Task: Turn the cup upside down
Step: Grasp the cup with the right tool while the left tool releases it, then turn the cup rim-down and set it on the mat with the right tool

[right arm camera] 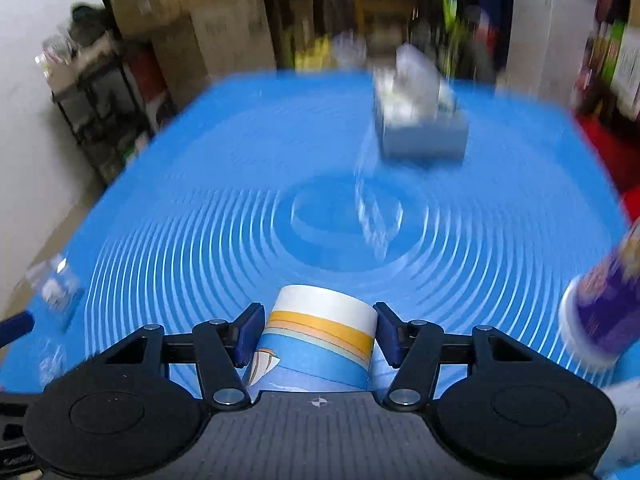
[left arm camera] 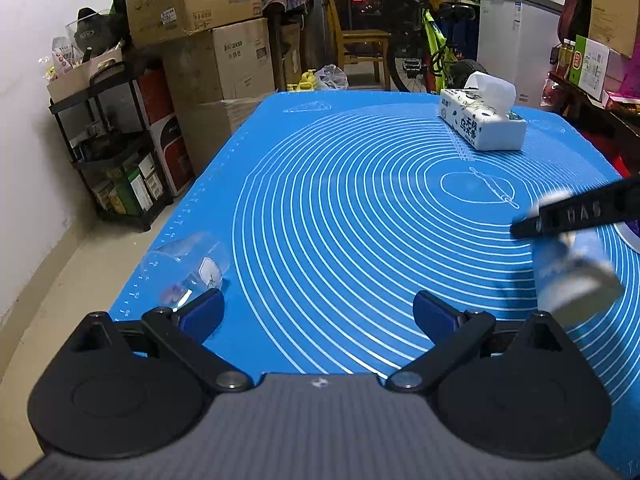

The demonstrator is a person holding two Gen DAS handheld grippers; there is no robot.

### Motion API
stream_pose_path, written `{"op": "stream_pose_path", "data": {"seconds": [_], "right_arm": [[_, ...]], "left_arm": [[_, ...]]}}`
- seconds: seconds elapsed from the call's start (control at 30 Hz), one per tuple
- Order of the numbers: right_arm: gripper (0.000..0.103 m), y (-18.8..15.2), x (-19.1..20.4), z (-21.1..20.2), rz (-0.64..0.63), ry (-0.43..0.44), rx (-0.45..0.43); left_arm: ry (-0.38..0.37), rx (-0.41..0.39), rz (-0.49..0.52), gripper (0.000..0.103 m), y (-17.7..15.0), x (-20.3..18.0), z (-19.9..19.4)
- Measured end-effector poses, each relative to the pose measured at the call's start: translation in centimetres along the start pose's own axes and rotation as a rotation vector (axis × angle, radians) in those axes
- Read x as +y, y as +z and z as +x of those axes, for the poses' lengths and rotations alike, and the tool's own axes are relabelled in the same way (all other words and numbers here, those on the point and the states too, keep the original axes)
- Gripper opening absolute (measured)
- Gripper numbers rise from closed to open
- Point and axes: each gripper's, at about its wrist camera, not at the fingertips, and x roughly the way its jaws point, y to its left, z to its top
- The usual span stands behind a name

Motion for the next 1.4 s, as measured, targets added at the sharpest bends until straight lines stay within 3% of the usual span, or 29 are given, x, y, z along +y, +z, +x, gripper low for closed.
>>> {"op": "stream_pose_path", "data": {"seconds": [0.13,0.2,0.37,0.8,1.03,1.27,1.4], "right_arm": [[0.063,-2.9,1.1,-1.8,-0.125,-0.1,-0.335],[0.063,-4.7,1.7,-1.5,-0.199,-0.13,-0.382],[0.063,-7.5,1.8,-1.5,-0.256,-0.139,-0.405],[0.061,-8.6,1.8,-5.4,-0.218,-0.128,-0.27],[0.06,-9.3,1.3,-6.0,-0.209,-0.117,-0.251],[0.077,-9.3,0.9,-7.8,-0.208,-0.136,-0.247],[0.081,-9.9,-0.1,-10.5,-0.172,-0.107,-0.234]], "left_arm": [[0.007,-0.006,-0.021,0.1,-0.1,0.0,0.1],[0.007,-0.003,-0.031,0.1,-0.2,0.0,0.2],[0.011,0.001,-0.017,0.1,-0.7,-0.3,0.4],[-0.022,0.0,-0.008,0.1,-1.4,-1.5,-0.2],[-0.027,0.001,0.006,0.1,-1.9,-2.2,-1.0],[-0.026,-0.014,0.021,0.1,-2.0,-2.8,-2.2],[-0.042,-0.027,0.02,0.1,-2.4,-3.5,-3.5]]}}
